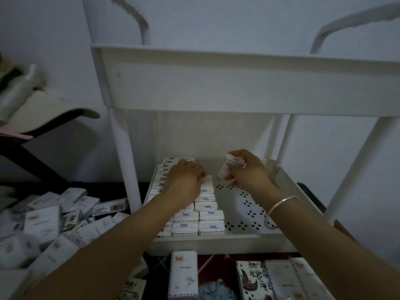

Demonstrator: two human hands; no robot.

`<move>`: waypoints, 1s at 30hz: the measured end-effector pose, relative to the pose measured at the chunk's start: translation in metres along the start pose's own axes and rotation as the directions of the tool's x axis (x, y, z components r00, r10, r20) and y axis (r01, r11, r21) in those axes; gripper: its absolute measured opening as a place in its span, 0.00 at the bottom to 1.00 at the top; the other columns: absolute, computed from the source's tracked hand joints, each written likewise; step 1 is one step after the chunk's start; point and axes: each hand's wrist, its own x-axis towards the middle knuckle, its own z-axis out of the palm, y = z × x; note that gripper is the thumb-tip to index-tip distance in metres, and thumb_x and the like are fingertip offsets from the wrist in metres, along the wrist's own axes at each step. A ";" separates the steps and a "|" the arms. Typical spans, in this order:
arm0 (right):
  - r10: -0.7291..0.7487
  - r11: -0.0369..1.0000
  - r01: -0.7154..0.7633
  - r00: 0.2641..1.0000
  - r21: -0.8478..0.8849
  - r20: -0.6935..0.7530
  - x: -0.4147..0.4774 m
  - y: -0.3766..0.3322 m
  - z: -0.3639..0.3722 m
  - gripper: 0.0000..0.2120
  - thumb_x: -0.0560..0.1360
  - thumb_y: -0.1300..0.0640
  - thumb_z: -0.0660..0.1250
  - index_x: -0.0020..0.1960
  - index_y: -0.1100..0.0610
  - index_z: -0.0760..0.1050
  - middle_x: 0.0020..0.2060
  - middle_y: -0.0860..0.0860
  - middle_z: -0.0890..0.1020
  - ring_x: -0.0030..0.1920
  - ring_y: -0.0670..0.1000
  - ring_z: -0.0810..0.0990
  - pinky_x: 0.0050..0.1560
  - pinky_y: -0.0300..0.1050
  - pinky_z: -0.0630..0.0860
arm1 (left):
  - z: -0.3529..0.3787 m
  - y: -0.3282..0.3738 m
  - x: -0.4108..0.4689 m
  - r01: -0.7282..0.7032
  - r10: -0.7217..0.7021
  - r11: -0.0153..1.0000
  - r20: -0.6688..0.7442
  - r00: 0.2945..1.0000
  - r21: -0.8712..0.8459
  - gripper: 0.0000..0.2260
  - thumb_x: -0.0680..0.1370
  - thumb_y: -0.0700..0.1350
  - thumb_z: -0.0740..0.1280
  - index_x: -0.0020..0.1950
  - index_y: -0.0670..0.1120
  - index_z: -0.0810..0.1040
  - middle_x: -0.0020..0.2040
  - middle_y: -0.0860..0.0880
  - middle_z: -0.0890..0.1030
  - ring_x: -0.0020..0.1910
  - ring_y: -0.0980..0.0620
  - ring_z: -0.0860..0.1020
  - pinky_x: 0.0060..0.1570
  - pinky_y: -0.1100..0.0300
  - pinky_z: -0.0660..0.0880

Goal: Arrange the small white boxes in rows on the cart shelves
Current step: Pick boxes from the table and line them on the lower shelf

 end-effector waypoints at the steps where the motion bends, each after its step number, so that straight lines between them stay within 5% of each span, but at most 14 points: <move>1: 0.017 1.000 -0.017 1.000 -0.004 -0.007 0.007 -0.002 0.004 0.09 0.75 0.61 0.62 0.49 0.48 0.76 0.43 0.51 0.83 0.37 0.51 0.84 0.39 0.48 0.83 | 0.001 0.000 -0.002 -0.006 0.005 1.000 -0.037 0.999 -0.012 0.14 0.78 0.38 0.60 0.58 0.46 0.82 0.56 0.45 0.80 0.57 0.45 0.73 0.53 0.53 0.71; 2: 0.004 0.998 -0.005 1.000 -0.065 -0.008 0.013 -0.005 0.008 0.06 0.75 0.56 0.63 0.50 0.50 0.76 0.43 0.51 0.83 0.39 0.51 0.84 0.42 0.50 0.82 | 0.001 0.000 -0.003 -0.011 0.009 1.000 -0.071 0.997 -0.026 0.13 0.78 0.37 0.61 0.57 0.45 0.82 0.55 0.44 0.79 0.55 0.44 0.73 0.51 0.53 0.71; 5: -0.077 0.931 0.078 0.997 -0.355 0.017 0.024 -0.012 0.017 0.17 0.76 0.40 0.60 0.46 0.53 0.76 0.40 0.50 0.82 0.40 0.50 0.80 0.37 0.45 0.75 | 0.001 -0.001 -0.005 -0.019 0.012 0.998 -0.126 0.992 -0.053 0.13 0.78 0.37 0.63 0.56 0.45 0.83 0.51 0.43 0.78 0.52 0.44 0.74 0.47 0.52 0.72; 7: -0.176 0.840 0.166 0.984 -0.517 0.031 0.032 -0.011 0.021 0.06 0.77 0.48 0.62 0.50 0.50 0.74 0.48 0.49 0.80 0.45 0.50 0.79 0.42 0.44 0.73 | 0.000 0.000 -0.006 -0.012 0.003 0.998 -0.121 0.993 -0.068 0.14 0.78 0.37 0.62 0.58 0.46 0.83 0.50 0.44 0.78 0.52 0.45 0.73 0.48 0.54 0.71; 8: -0.208 0.803 0.224 0.974 -0.553 0.092 0.035 -0.009 0.023 0.10 0.76 0.55 0.63 0.57 0.49 0.72 0.54 0.49 0.77 0.49 0.51 0.78 0.46 0.45 0.74 | 0.000 0.000 -0.007 -0.004 -0.005 0.997 -0.125 0.992 -0.071 0.15 0.78 0.36 0.61 0.59 0.46 0.83 0.51 0.44 0.79 0.52 0.45 0.73 0.48 0.55 0.70; 10: -0.226 0.776 0.315 0.948 -0.547 0.225 0.039 -0.006 0.027 0.26 0.75 0.61 0.65 0.70 0.50 0.63 0.60 0.53 0.70 0.53 0.54 0.76 0.51 0.46 0.74 | -0.001 0.002 -0.008 0.018 -0.029 0.997 -0.158 0.987 -0.070 0.15 0.76 0.35 0.61 0.58 0.44 0.82 0.50 0.44 0.80 0.52 0.45 0.74 0.47 0.55 0.70; 12: -0.219 0.783 0.323 0.943 -0.532 0.251 0.044 -0.006 0.028 0.31 0.74 0.61 0.69 0.73 0.53 0.60 0.61 0.55 0.70 0.54 0.54 0.76 0.53 0.44 0.72 | -0.003 0.004 -0.009 0.056 -0.071 0.995 -0.191 0.979 -0.084 0.14 0.74 0.33 0.60 0.55 0.42 0.81 0.48 0.44 0.80 0.50 0.44 0.75 0.45 0.53 0.71; 16: -0.168 0.718 0.400 0.894 -0.570 0.416 0.048 -0.006 0.027 0.18 0.73 0.63 0.69 0.63 0.57 0.74 0.59 0.54 0.78 0.58 0.53 0.77 0.59 0.43 0.73 | -0.003 0.006 -0.008 0.078 -0.089 0.995 -0.172 0.981 -0.067 0.10 0.75 0.35 0.61 0.49 0.44 0.81 0.49 0.46 0.80 0.50 0.47 0.75 0.47 0.52 0.71; 23: -0.101 0.894 0.270 0.899 -0.357 0.427 0.045 0.006 0.033 0.16 0.74 0.68 0.61 0.57 0.55 0.78 0.55 0.49 0.80 0.55 0.48 0.77 0.54 0.36 0.72 | -0.005 0.009 -0.010 0.055 -0.074 0.995 -0.244 0.967 -0.085 0.08 0.69 0.29 0.66 0.39 0.40 0.81 0.42 0.42 0.76 0.43 0.43 0.75 0.32 0.56 0.67; 25: -0.086 0.883 0.264 0.903 -0.388 0.420 0.043 0.009 0.037 0.18 0.74 0.67 0.58 0.57 0.53 0.78 0.56 0.49 0.80 0.51 0.46 0.76 0.46 0.34 0.69 | -0.004 0.009 -0.008 0.073 -0.089 0.994 -0.232 0.969 -0.077 0.09 0.71 0.31 0.65 0.40 0.42 0.82 0.42 0.43 0.77 0.43 0.44 0.75 0.34 0.57 0.67; 30: -0.063 0.896 0.217 0.926 -0.388 0.373 0.035 0.006 0.038 0.23 0.77 0.66 0.56 0.69 0.53 0.70 0.64 0.54 0.76 0.57 0.51 0.76 0.49 0.37 0.72 | -0.012 0.009 -0.007 0.147 -0.153 0.986 -0.084 0.985 -0.077 0.12 0.78 0.38 0.61 0.51 0.46 0.83 0.53 0.47 0.81 0.53 0.48 0.77 0.52 0.55 0.71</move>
